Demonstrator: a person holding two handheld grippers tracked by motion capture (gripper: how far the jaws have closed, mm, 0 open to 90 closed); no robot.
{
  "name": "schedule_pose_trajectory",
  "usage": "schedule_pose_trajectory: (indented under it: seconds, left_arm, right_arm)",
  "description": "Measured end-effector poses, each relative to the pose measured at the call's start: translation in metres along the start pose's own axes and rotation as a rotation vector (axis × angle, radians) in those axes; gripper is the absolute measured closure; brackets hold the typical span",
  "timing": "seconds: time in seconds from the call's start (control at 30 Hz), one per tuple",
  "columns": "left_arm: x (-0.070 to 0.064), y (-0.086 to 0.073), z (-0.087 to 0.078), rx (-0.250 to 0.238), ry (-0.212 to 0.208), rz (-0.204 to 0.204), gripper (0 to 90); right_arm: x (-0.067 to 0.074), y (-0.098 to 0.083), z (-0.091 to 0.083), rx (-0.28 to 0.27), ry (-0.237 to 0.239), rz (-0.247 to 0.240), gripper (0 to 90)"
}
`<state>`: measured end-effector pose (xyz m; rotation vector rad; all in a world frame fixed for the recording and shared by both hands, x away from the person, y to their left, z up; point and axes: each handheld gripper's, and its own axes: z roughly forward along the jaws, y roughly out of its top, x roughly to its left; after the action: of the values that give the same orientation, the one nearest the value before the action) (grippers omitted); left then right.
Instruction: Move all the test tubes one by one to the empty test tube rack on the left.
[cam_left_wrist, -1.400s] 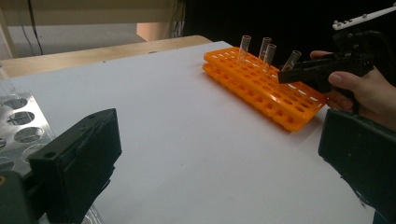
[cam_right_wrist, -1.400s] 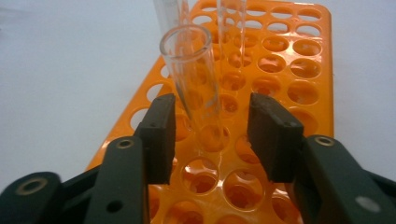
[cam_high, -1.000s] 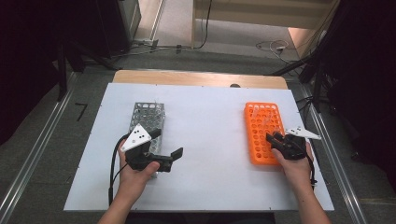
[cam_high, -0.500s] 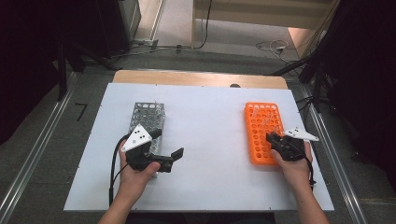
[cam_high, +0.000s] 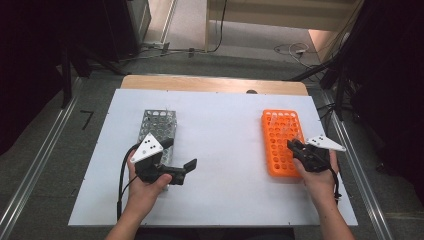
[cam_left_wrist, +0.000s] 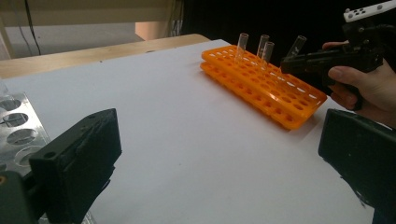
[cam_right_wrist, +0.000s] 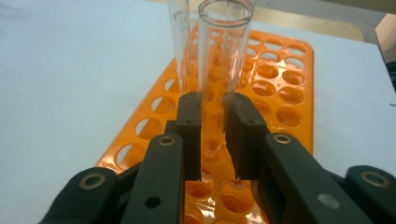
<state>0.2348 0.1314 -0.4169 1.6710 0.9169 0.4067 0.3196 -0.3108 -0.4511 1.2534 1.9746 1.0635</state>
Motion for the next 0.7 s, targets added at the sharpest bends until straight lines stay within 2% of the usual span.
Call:
schedule_pose_trajectory:
  seconds: [0.13, 0.27, 0.57, 0.7]
  left_arm:
    - [-0.001, 0.001, -0.001, -0.003, 0.0, 0.004, 0.0]
    - [-0.003, 0.002, 0.0, -0.004, -0.007, 0.004, 0.0]
    - [-0.009, 0.004, 0.001, -0.01, -0.021, 0.013, 0.0]
    - [-0.011, 0.005, 0.002, -0.008, -0.03, 0.018, 0.0]
  right_arm:
    - [0.001, 0.006, -0.01, -0.031, 0.01, 0.0, 74.3]
    - [0.007, 0.011, -0.018, -0.051, 0.048, 0.0, 74.2]
    - [0.037, 0.018, -0.025, -0.065, 0.159, -0.045, 74.3]
    - [0.054, 0.019, -0.025, -0.065, 0.203, -0.08, 74.3]
